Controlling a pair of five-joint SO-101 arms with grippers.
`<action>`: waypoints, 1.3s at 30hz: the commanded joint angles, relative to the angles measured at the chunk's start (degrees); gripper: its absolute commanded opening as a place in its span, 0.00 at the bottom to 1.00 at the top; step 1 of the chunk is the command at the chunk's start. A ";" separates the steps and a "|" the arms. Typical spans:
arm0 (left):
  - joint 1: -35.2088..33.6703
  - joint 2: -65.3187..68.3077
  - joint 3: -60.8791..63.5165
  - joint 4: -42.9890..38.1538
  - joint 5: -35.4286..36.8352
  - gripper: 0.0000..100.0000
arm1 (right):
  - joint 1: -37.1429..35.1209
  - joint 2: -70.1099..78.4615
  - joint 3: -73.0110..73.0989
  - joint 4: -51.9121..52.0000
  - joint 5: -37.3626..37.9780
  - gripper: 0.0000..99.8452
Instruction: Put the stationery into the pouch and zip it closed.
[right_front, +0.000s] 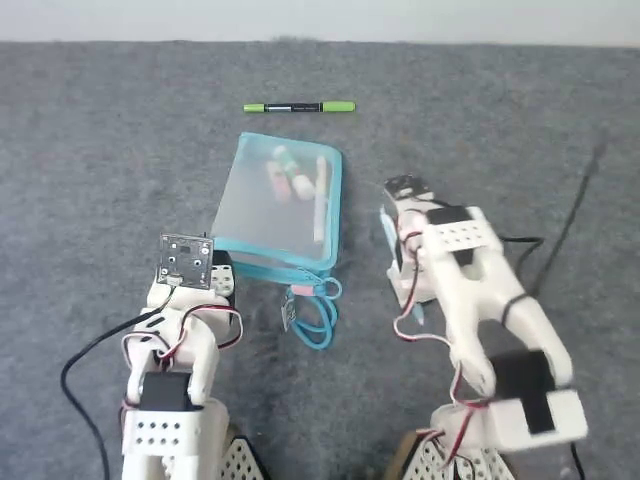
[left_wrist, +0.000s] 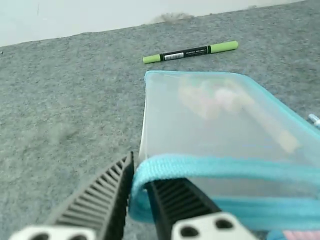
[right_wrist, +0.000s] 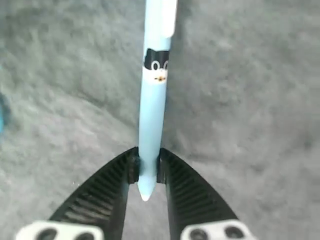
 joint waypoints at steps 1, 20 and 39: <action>-0.53 -0.79 -2.15 -1.67 0.53 0.01 | 2.15 -13.85 -2.81 6.02 2.73 0.01; -0.09 -0.79 -1.54 -1.85 0.53 0.01 | -32.75 -55.08 -2.02 33.71 22.42 0.01; 0.00 -0.79 -1.54 -1.93 0.53 0.01 | -22.64 -10.15 -26.29 25.80 3.87 0.01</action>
